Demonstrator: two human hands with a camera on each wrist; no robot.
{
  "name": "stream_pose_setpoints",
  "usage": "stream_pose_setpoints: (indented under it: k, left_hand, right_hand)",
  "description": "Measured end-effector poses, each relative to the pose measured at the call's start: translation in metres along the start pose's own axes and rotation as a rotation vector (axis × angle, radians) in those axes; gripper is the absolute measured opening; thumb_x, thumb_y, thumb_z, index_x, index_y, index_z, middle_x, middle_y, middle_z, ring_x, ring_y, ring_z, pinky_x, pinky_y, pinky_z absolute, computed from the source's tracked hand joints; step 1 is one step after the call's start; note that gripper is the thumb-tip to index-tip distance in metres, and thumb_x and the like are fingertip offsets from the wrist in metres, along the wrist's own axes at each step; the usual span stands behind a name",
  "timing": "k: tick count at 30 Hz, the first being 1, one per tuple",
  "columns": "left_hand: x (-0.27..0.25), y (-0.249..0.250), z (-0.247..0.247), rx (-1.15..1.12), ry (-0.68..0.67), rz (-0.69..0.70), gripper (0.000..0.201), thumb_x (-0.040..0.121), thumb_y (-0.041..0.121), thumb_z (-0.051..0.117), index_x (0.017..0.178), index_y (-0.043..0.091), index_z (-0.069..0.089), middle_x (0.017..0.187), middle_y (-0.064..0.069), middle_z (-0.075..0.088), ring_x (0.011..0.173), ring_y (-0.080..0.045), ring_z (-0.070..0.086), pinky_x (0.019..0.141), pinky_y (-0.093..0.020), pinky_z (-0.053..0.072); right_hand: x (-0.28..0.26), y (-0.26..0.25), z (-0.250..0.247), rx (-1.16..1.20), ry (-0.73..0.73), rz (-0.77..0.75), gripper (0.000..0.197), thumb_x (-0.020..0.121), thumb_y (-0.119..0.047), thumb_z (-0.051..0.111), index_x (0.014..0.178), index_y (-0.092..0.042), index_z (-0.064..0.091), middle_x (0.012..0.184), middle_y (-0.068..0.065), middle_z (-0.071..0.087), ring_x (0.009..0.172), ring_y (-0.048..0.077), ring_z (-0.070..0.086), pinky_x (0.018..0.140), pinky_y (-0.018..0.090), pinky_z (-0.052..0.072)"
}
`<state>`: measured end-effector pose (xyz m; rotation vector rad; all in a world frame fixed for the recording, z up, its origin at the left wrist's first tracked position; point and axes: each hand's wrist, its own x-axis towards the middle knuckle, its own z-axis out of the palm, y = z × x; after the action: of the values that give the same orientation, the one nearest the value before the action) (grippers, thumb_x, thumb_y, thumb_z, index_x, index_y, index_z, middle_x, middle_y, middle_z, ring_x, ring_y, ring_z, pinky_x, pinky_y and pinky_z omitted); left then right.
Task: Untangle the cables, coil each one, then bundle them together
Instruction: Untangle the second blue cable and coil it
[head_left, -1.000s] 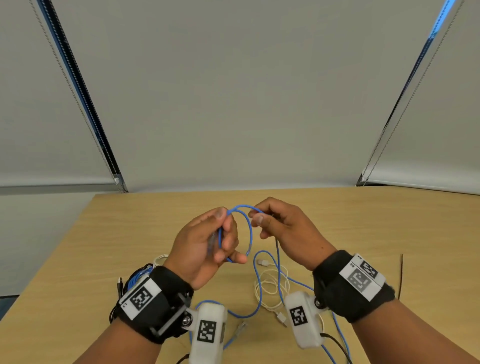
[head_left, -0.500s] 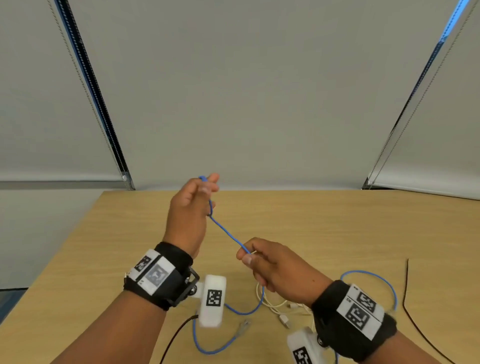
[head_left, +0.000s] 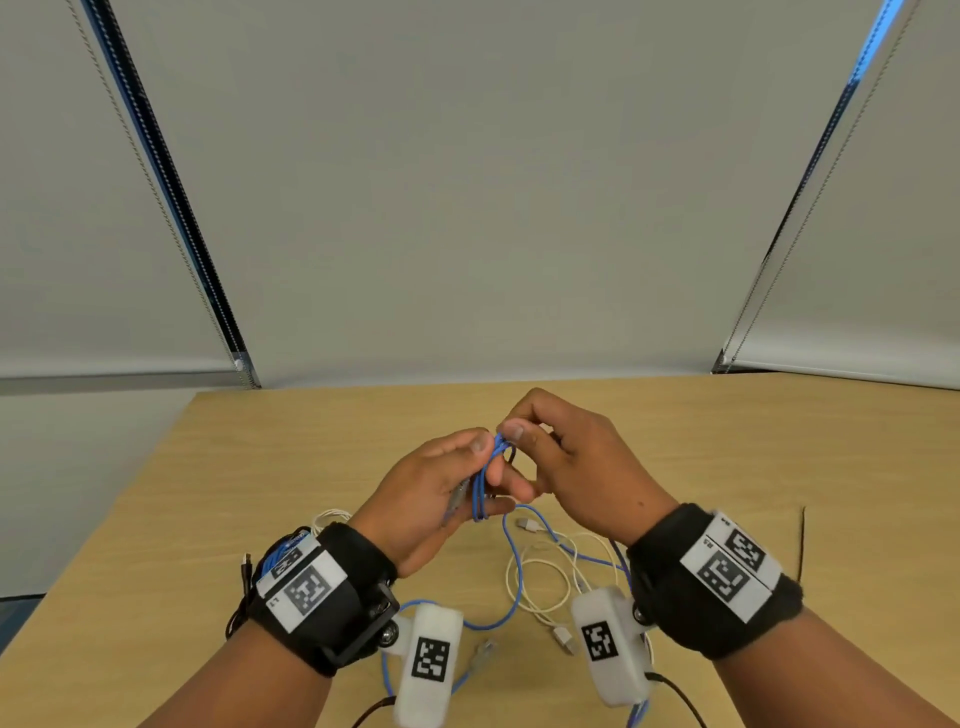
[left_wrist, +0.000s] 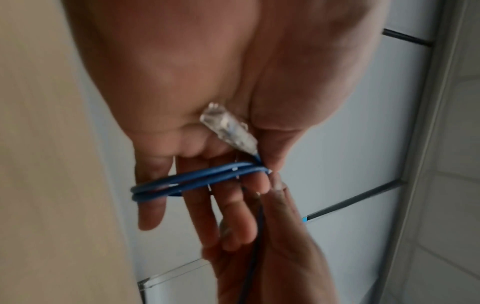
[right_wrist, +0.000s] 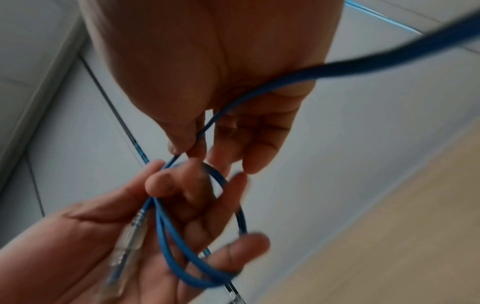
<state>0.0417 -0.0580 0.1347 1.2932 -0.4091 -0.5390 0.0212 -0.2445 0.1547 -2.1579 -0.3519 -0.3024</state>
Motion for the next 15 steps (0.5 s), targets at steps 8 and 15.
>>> stream_pose_setpoints:
  k: [8,15]
  left_hand:
    - [-0.003,0.013,0.011,-0.134,0.003,0.053,0.034,0.103,0.033,0.047,0.076,0.014,0.05,0.061,-0.001,0.031,0.046,-0.012,0.025,0.057,-0.037,0.057]
    - [0.003,0.036,-0.012,-0.612,0.186,0.269,0.04,0.104,0.04,0.038,0.077,0.015,0.055,0.08,-0.007,0.072,0.087,-0.026,0.075,0.07,-0.042,0.062]
  right_hand:
    - [0.004,0.001,-0.001,0.188,-0.061,-0.006,0.021,0.106,-0.028,0.049,0.091,-0.016,0.056,0.072,0.001,0.06,0.052,0.004,0.047,0.052,0.015,0.037]
    - [-0.008,0.021,0.001,0.247,-0.198,0.218,0.021,0.105,-0.028,0.049,0.098,-0.026,0.069,0.066,-0.003,0.057,0.051,0.016,0.048,0.048,0.027,0.041]
